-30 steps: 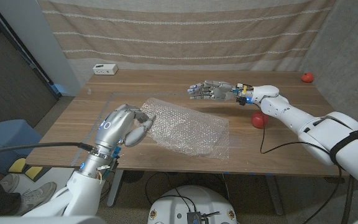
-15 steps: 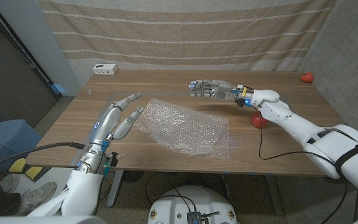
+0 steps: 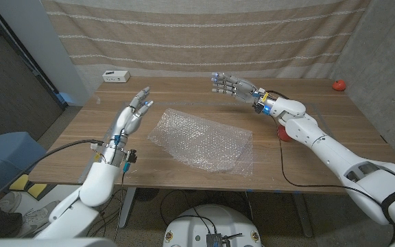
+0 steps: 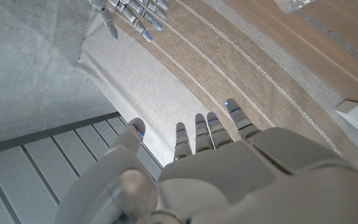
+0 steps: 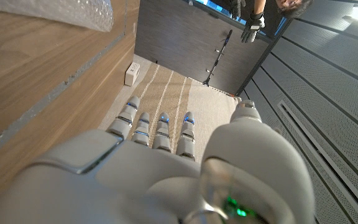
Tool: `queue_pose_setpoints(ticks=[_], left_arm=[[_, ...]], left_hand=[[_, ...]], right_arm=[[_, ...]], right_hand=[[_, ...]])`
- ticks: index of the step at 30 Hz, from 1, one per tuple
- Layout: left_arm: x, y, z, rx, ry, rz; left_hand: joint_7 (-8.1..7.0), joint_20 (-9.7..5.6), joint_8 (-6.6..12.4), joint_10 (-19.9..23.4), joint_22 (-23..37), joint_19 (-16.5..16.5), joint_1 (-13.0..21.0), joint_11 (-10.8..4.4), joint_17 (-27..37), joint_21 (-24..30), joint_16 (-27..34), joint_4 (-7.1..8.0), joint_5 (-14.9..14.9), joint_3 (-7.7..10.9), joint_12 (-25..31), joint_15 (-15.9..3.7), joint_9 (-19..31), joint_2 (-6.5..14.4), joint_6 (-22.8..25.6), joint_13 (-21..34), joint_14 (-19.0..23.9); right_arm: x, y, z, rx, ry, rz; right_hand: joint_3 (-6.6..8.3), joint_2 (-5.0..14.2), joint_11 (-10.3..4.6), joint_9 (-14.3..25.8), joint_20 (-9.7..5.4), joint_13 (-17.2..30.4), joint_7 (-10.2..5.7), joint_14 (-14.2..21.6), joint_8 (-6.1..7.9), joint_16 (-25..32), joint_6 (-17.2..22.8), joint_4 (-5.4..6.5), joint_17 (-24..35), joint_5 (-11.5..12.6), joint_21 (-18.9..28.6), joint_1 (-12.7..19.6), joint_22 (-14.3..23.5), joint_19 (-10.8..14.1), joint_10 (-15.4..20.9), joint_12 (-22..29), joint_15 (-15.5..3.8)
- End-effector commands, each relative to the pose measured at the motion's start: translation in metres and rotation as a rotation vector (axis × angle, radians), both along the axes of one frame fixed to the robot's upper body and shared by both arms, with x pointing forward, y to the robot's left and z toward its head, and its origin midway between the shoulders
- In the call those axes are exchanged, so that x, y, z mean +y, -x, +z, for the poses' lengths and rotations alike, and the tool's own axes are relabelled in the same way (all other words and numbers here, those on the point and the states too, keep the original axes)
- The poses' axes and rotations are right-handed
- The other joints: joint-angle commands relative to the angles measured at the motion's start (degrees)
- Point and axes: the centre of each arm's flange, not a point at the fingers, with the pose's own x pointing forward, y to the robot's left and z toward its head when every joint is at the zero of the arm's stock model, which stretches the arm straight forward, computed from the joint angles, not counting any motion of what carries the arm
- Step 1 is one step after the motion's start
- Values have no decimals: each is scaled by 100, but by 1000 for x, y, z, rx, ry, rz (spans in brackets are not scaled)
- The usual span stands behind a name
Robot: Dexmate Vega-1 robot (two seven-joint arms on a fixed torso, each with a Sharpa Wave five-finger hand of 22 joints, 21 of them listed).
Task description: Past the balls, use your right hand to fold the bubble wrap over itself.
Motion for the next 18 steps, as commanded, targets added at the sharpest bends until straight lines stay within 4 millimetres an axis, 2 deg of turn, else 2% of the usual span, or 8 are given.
queue_pose_setpoints(ticks=[1,4,11,14,18], left_arm=[[8,-59,29,53,74,-161],[10,-70,34,62,106,-190],[15,-94,44,90,177,-232],[18,-106,44,121,185,-223],[24,-125,37,200,231,-247]], left_hand=[[-12,-3,-37,-174,5,-106,-164,-64,11,-78,23,86,-29,-68,13,2,9,13,-288,-57,-153],[42,-36,-27,-270,7,-141,-270,-54,21,-116,33,179,-15,-115,20,15,8,44,-412,-84,-244],[61,-82,-10,-380,9,-179,-389,-50,27,-156,36,301,7,-166,23,-1,8,89,-510,-106,-347],[37,-75,-14,-431,9,-207,-434,-69,25,-178,39,339,12,-192,23,-10,7,82,-573,-113,-381],[65,-71,-25,-515,11,-226,-488,-50,19,-204,30,385,21,-223,24,5,5,70,-699,-122,-464]], right_arm=[[-6,-8,7,8,-95,-149],[-8,-13,6,11,-112,-166],[-22,-27,0,67,-221,-183],[-25,-22,-3,57,-243,-228],[-16,-13,-4,59,-298,-184]], right_hand=[[-28,-33,43,0,-19,-12,-47,-9,-16,-60,-463,72,-28,-38,-46,-164,1,26,-65,-12,-120],[-32,-34,63,-1,5,-16,-39,10,-5,-64,-515,76,-36,-38,-48,-188,0,42,-61,-9,-106],[-54,-44,85,-2,1,-23,26,33,54,-83,-491,100,-50,-39,-49,-270,-2,89,-22,8,-155],[-64,-47,108,-2,-9,-26,63,15,65,-100,-493,110,-55,-39,-60,-305,-2,82,-38,2,-165],[-52,-38,97,-3,16,-29,104,20,83,-115,-477,96,-67,-35,-69,-299,-3,83,-43,0,-224]])
